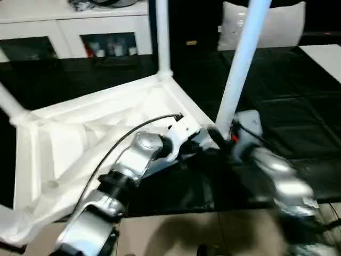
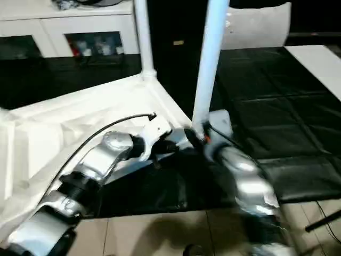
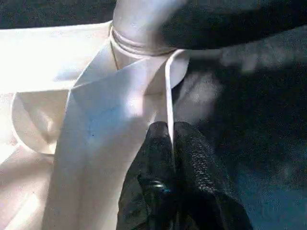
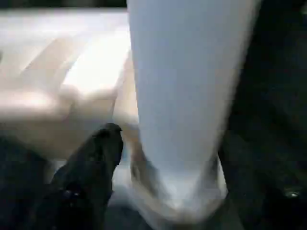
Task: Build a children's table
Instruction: Rotate leg to tighten
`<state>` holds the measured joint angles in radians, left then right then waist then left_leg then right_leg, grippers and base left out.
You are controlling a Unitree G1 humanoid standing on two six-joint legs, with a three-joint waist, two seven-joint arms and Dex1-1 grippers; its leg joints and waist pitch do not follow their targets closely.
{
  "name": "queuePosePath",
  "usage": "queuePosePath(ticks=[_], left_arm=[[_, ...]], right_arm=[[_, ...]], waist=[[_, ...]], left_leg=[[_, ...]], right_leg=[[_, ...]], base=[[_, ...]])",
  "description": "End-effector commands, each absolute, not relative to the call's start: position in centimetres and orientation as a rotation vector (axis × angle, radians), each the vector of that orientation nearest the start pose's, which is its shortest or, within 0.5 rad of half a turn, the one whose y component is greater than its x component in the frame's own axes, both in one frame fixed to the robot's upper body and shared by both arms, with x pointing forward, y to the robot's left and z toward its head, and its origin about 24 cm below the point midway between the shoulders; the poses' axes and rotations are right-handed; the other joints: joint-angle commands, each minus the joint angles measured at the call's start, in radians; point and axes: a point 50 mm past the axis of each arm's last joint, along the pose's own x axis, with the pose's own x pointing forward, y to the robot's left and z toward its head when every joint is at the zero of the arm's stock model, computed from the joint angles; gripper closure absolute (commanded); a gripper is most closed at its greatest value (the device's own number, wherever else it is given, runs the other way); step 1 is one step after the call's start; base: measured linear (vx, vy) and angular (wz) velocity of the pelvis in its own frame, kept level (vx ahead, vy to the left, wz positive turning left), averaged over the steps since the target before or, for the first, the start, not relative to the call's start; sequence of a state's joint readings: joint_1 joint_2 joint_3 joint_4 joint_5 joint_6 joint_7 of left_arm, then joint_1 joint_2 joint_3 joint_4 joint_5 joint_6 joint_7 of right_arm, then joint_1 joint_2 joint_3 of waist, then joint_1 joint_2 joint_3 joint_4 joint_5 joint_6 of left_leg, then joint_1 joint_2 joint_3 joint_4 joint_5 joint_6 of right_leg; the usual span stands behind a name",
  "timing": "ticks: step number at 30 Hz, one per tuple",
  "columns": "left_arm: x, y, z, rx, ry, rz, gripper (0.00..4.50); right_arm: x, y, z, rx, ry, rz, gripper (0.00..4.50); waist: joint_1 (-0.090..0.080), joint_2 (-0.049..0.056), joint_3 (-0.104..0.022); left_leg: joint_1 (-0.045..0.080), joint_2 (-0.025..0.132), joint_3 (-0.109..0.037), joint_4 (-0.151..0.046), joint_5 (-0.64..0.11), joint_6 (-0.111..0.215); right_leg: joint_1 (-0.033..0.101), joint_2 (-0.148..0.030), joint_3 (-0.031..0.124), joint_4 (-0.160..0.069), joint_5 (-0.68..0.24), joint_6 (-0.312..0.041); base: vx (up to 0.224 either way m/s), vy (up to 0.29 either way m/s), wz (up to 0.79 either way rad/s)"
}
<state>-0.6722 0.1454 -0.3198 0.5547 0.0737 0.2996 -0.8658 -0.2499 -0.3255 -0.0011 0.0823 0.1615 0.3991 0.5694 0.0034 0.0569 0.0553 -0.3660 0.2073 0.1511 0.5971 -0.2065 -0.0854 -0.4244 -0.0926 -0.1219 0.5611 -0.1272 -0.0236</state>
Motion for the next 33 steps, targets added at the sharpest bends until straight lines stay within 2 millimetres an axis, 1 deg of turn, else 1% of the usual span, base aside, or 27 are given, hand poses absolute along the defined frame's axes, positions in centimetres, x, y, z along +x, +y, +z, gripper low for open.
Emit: queuePosePath(ticks=[1,2,3,5,6,7,8,9,10,11,12,13,14,15,16,17,18,19,20,21,22,23,25,26,28,31,33], left_arm=[[33.4,6.1,7.6,0.397,0.312,-1.174,4.50],[33.3,6.4,7.5,0.406,0.312,-1.203,4.50],[33.1,6.8,7.3,0.434,0.311,-1.256,4.50],[32.7,7.2,7.3,0.456,0.301,-1.333,4.50],[32.4,7.5,7.3,0.479,0.300,-1.382,4.50],[32.2,7.7,7.2,0.496,0.301,-1.414,4.50],[32.1,7.9,7.2,0.510,0.309,-1.454,4.50],[31.9,8.2,7.1,0.530,0.318,-1.500,4.50],[31.9,8.3,7.1,0.536,0.319,-1.511,4.50],[31.8,8.4,7.1,0.548,0.320,-1.530,4.50],[31.7,8.5,7.1,0.561,0.329,-1.557,4.50],[31.6,8.8,7.1,0.593,0.342,-1.602,4.50],[31.6,8.9,7.1,0.611,0.348,-1.622,4.50],[31.5,9.0,7.1,0.642,0.358,-1.657,4.50],[31.5,9.0,7.1,0.642,0.358,-1.657,4.50],[31.4,9.1,7.1,0.662,0.360,-1.683,4.50],[31.3,9.1,7.1,0.668,0.360,-1.690,4.50],[31.3,9.1,7.2,0.675,0.358,-1.705,4.50],[31.3,9.1,7.2,0.684,0.356,-1.720,4.50],[31.3,9.1,7.2,0.684,0.356,-1.720,4.50],[31.1,9.1,7.3,0.700,0.357,-1.750,4.50],[31.1,9.1,7.3,0.700,0.357,-1.750,4.50],[31.1,9.2,7.3,0.715,0.359,-1.773,4.50],[31.1,9.2,7.3,0.719,0.360,-1.776,4.50],[31.1,9.3,7.2,0.721,0.359,-1.778,4.50],[31.2,9.5,7.2,0.719,0.366,-1.780,4.50],[31.2,9.8,7.2,0.715,0.375,-1.780,4.50]], right_arm=[[28.7,-17.2,6.9,-0.097,0.235,0.684,0.71],[28.5,-17.8,7.1,-0.105,0.235,0.707,0.61],[28.4,-18.7,7.5,-0.103,0.232,0.744,0.53],[28.3,-19.6,7.9,-0.124,0.235,0.779,0.40],[28.1,-19.9,8.2,-0.143,0.239,0.829,0.33],[28.0,-20.0,8.3,-0.155,0.243,0.864,0.33],[27.8,-20.2,8.5,-0.166,0.252,0.914,0.33],[27.5,-20.2,8.7,-0.173,0.264,0.985,0.33],[27.4,-20.2,8.7,-0.173,0.266,1.006,0.33],[27.3,-20.2,8.8,-0.172,0.270,1.045,0.33],[27.1,-20.1,8.8,-0.189,0.286,1.097,0.50],[26.9,-19.8,8.7,-0.217,0.312,1.171,0.60],[26.9,-19.7,8.6,-0.225,0.324,1.199,0.68],[26.9,-19.5,8.4,-0.225,0.345,1.238,0.71],[26.9,-19.5,8.4,-0.225,0.345,1.238,0.81],[27.0,-19.3,8.3,-0.226,0.354,1.269,0.94],[27.0,-19.2,8.3,-0.226,0.356,1.278,1.06],[27.1,-19.1,8.3,-0.222,0.361,1.295,1.06],[27.2,-18.9,8.2,-0.219,0.365,1.311,1.18],[27.2,-18.9,8.2,-0.219,0.365,1.311,1.18],[27.3,-18.5,8.0,-0.205,0.377,1.348,1.38],[27.3,-18.5,8.0,-0.205,0.377,1.348,1.47],[27.3,-18.1,7.9,-0.191,0.393,1.396,1.55],[27.3,-17.9,7.9,-0.185,0.399,1.407,1.62],[27.3,-17.9,7.9,-0.181,0.401,1.412,1.89],[27.2,-17.8,7.8,-0.160,0.407,1.423,2.03],[27.1,-17.8,7.8,-0.143,0.411,1.431,2.29]], waist=[[0.007,-0.011,-0.081],[0.009,-0.010,-0.080],[0.009,-0.012,-0.079],[0.012,-0.012,-0.076],[0.011,-0.013,-0.075],[0.014,-0.012,-0.074],[0.015,-0.015,-0.072],[0.021,-0.016,-0.075],[0.026,-0.014,-0.074],[0.033,-0.012,-0.075],[0.036,-0.017,-0.076],[0.042,-0.016,-0.076],[0.045,-0.019,-0.078],[0.049,-0.019,-0.079],[0.049,-0.019,-0.079],[0.054,-0.027,-0.081],[0.057,-0.023,-0.080],[0.060,-0.021,-0.082],[0.061,-0.027,-0.083],[0.064,-0.025,-0.081],[0.065,-0.026,-0.081],[0.066,-0.029,-0.083],[0.067,-0.029,-0.082],[0.068,-0.031,-0.081],[0.069,-0.032,-0.080],[0.074,-0.032,-0.077],[0.076,-0.034,-0.076]], left_leg=[[-0.010,0.004,0.012,-0.053,-0.086,0.165],[-0.008,0.003,0.011,-0.054,-0.117,0.155],[-0.004,0.005,0.012,-0.055,-0.139,0.147],[-0.002,0.008,0.011,-0.058,-0.155,0.133],[-0.002,0.008,0.012,-0.058,-0.160,0.131],[0.002,0.009,0.013,-0.058,-0.175,0.128],[0.004,0.009,0.015,-0.059,-0.185,0.124],[0.003,0.008,0.013,-0.058,-0.184,0.125],[0.004,0.009,0.013,-0.059,-0.183,0.127],[0.008,0.013,0.014,-0.059,-0.173,0.125],[0.009,0.013,0.015,-0.059,-0.174,0.125],[0.008,0.015,0.015,-0.060,-0.169,0.125],[0.003,0.016,0.014,-0.059,-0.149,0.126],[0.004,0.017,0.014,-0.059,-0.138,0.129],[0.001,0.017,0.014,-0.059,-0.135,0.129],[0.006,0.019,0.016,-0.057,-0.124,0.128],[0.003,0.019,0.016,-0.058,-0.122,0.128],[0.007,0.019,0.017,-0.057,-0.124,0.126],[0.004,0.018,0.017,-0.056,-0.120,0.125],[0.004,0.018,0.018,-0.056,-0.117,0.124],[0.003,0.018,0.018,-0.056,-0.118,0.125],[0.000,0.016,0.017,-0.056,-0.112,0.122],[0.001,0.016,0.018,-0.054,-0.110,0.120],[-0.001,0.015,0.018,-0.054,-0.111,0.119],[-0.001,0.015,0.019,-0.054,-0.116,0.115],[0.003,0.013,0.019,-0.055,-0.139,0.102],[0.004,0.011,0.019,-0.056,-0.145,0.093]], right_leg=[[0.090,-0.042,0.040,-0.054,-0.222,-0.201],[0.089,-0.042,0.037,-0.061,-0.277,-0.185],[0.087,-0.042,0.038,-0.065,-0.316,-0.174],[0.083,-0.042,0.039,-0.069,-0.348,-0.166],[0.083,-0.042,0.039,-0.070,-0.356,-0.163],[0.080,-0.042,0.040,-0.072,-0.370,-0.160],[0.077,-0.042,0.041,-0.073,-0.382,-0.160],[0.081,-0.043,0.041,-0.072,-0.390,-0.156],[0.080,-0.044,0.040,-0.072,-0.395,-0.154],[0.076,-0.045,0.043,-0.071,-0.384,-0.159],[0.075,-0.044,0.042,-0.070,-0.378,-0.162],[0.076,-0.044,0.043,-0.066,-0.367,-0.168],[0.081,-0.044,0.043,-0.059,-0.345,-0.171],[0.079,-0.046,0.044,-0.056,-0.333,-0.178],[0.081,-0.046,0.044,-0.055,-0.328,-0.180],[0.078,-0.047,0.047,-0.053,-0.309,-0.187],[0.079,-0.047,0.048,-0.050,-0.302,-0.196],[0.077,-0.048,0.049,-0.049,-0.300,-0.198],[0.079,-0.049,0.049,-0.047,-0.294,-0.199],[0.079,-0.048,0.050,-0.046,-0.294,-0.198],[0.079,-0.049,0.050,-0.047,-0.300,-0.195],[0.082,-0.049,0.049,-0.045,-0.305,-0.191],[0.079,-0.049,0.050,-0.047,-0.316,-0.186],[0.080,-0.048,0.049,-0.045,-0.321,-0.183],[0.078,-0.048,0.050,-0.047,-0.340,-0.175],[0.077,-0.048,0.049,-0.054,-0.403,-0.151],[0.076,-0.047,0.049,-0.058,-0.431,-0.133]], base=[[0.000,0.000,0.00],[0.000,0.000,0.00],[0.000,0.000,0.00],[0.000,0.000,0.00],[0.000,0.000,0.00],[0.000,0.000,0.00],[0.000,0.000,0.00],[0.000,0.000,0.00],[0.000,0.000,0.00],[0.000,0.000,0.00],[0.000,0.000,0.00],[0.000,0.000,0.00],[0.000,0.000,0.00],[0.000,0.000,0.00],[0.000,0.000,0.00],[0.000,0.000,0.00],[0.000,0.000,0.00],[0.000,0.000,0.00],[0.000,0.000,0.00],[0.000,0.000,0.00],[0.000,0.000,0.00],[0.000,0.000,0.00],[0.000,0.000,0.00],[0.000,0.000,0.00],[0.000,0.000,0.00],[0.000,0.000,0.00],[0.000,0.000,0.00]])
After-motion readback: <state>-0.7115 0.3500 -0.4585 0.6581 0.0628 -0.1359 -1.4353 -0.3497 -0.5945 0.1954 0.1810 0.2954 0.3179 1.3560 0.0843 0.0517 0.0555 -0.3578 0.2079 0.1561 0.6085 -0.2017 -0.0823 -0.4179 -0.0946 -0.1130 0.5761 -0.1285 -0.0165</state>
